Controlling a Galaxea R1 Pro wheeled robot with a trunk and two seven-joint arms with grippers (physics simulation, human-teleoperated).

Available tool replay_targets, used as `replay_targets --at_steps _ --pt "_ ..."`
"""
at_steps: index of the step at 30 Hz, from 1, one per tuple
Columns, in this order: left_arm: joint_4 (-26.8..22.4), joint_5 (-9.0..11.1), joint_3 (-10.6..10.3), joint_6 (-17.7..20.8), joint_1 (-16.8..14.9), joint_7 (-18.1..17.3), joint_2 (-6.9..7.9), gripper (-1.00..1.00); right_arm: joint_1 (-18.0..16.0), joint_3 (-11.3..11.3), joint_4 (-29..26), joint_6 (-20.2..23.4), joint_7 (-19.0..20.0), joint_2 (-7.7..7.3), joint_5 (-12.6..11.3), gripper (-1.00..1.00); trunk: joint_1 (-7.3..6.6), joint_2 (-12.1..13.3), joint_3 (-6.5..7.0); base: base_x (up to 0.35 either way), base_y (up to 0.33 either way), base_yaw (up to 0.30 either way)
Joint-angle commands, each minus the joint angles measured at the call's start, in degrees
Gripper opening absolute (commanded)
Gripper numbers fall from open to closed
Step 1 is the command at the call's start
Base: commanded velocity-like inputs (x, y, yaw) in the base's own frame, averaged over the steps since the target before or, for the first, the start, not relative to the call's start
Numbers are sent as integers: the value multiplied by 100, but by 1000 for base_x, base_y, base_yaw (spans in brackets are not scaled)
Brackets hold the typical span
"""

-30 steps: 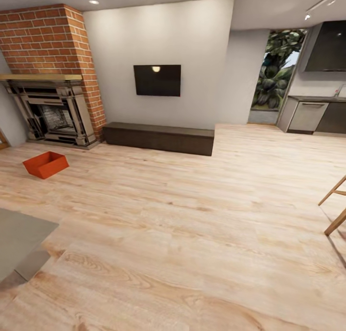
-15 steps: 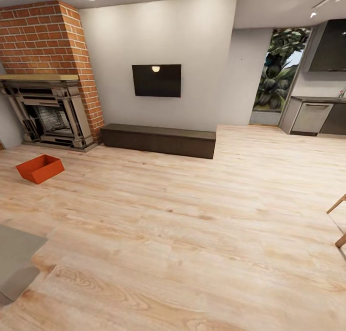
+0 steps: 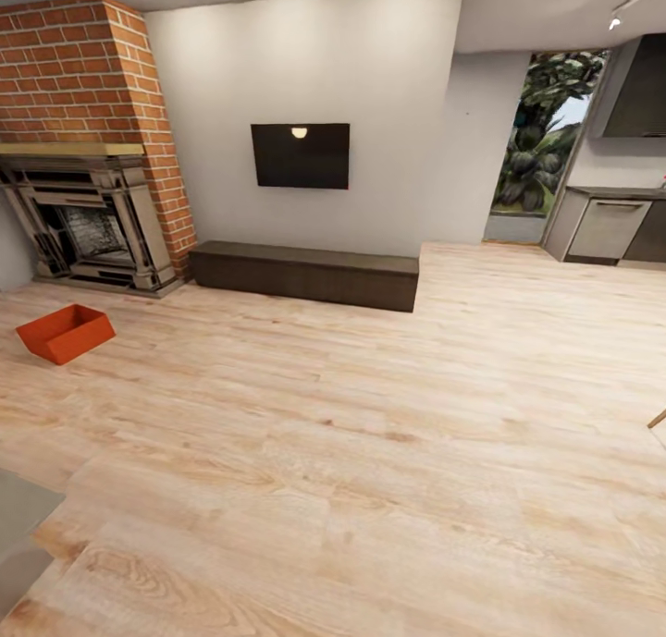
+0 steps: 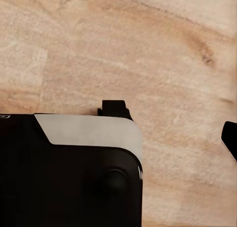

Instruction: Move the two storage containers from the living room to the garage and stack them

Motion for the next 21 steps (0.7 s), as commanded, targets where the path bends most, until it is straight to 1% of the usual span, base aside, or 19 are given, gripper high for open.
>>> replay_targets --at_steps 1,10,14,18,21 --pt "-3 44 2 6 -5 -15 2 100 -6 44 18 -31 -3 6 -49 100 3 -2 -5 322 0 0" --pt "-3 36 -6 13 -3 -10 -4 100 -6 46 18 -32 -3 11 -53 100 3 -2 -5 322 0 0" --pt "-3 43 -9 2 -1 -8 27 100 -6 45 18 -32 -3 6 -54 100 3 -2 -5 322 0 0" --pt "-3 52 -7 -13 -4 -8 28 100 -6 52 18 -14 -3 48 -48 100 3 -2 -5 322 0 0" --pt "-3 37 -9 -19 -3 -13 28 100 -6 51 18 -27 -3 47 -49 100 3 -2 -5 322 0 0"
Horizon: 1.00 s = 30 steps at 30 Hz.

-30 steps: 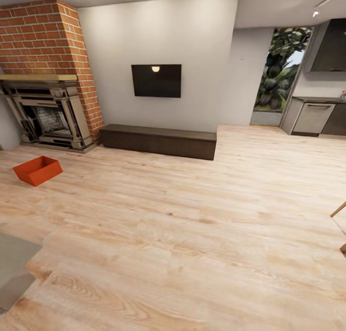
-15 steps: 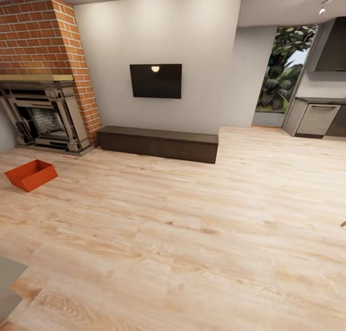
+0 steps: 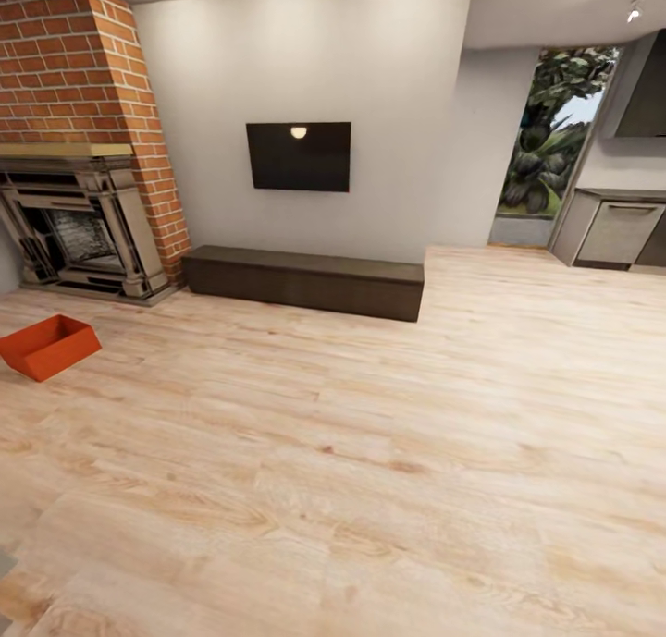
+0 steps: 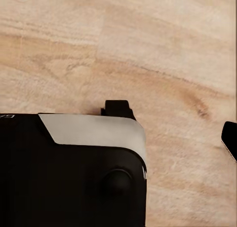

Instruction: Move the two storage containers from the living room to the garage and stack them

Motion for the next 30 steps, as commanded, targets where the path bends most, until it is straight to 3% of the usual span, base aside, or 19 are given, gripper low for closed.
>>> replay_targets --at_steps 1,8,30 --pt "-4 39 -3 18 -2 -13 -2 100 -6 41 18 -36 1 -3 -51 100 3 -2 -5 322 0 0" --pt "-5 34 -6 -203 -1 -16 2 100 -6 38 18 -19 -1 -17 -53 100 3 -2 -5 322 0 0" --pt "-3 25 -6 -251 -2 -16 3 100 -6 38 18 -5 -3 -24 -53 100 3 -2 -5 322 0 14"
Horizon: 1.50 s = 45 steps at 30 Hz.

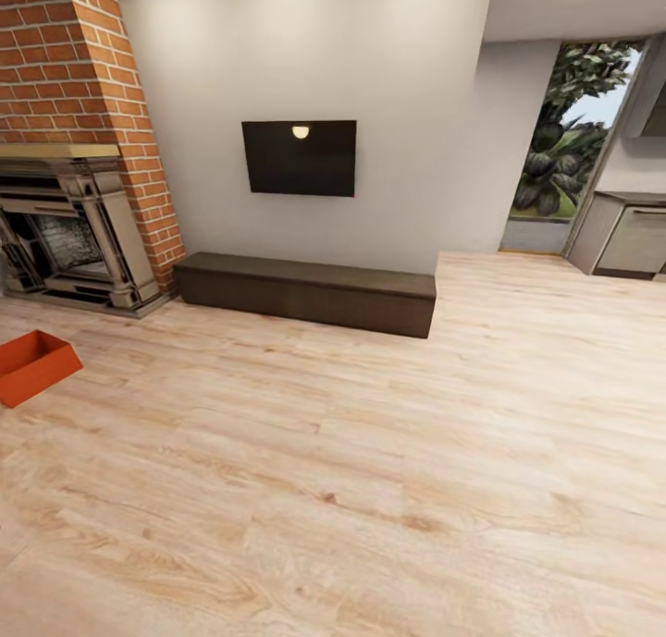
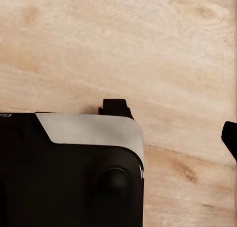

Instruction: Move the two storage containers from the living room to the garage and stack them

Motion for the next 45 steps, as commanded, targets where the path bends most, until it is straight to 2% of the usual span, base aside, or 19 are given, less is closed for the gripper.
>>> replay_targets --at_steps 1,29,37,45 --pt "-3 46 0 26 -4 -15 0 100 -5 44 18 -34 -2 1 -48 100 3 -2 -5 322 0 196" --pt "-3 46 5 34 -2 -15 -8 100 -5 44 18 -55 -2 -6 -48 100 3 -2 -64 322 0 264" --pt "-3 46 5 34 -2 -15 -8 100 -5 39 18 -67 -2 -12 -61 100 3 -2 -68 322 0 66" --pt "-3 46 7 34 -3 -15 -17 100 -5 44 18 -68 -2 -50 -75 100 3 -2 -68 322 0 264"
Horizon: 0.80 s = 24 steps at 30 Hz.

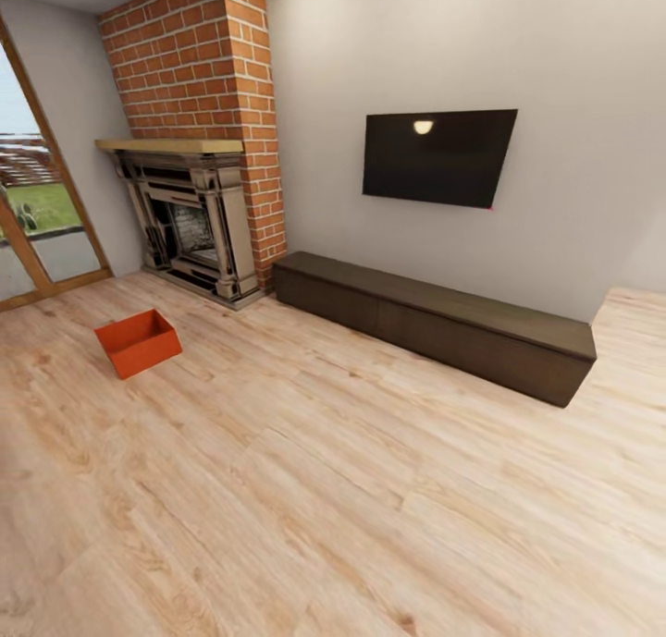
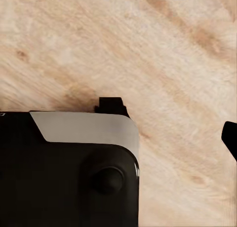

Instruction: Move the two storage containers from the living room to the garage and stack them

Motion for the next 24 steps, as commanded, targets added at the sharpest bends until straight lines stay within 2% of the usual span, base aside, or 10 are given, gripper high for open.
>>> replay_targets --at_steps 1,24 --pt "-3 46 2 27 -3 -15 0 100 -5 44 18 -31 -2 5 -47 100 3 -2 -5 322 0 270" --pt "-3 46 3 27 -3 -15 8 100 -5 44 18 -31 -2 5 -34 100 3 -2 -5 322 0 271"
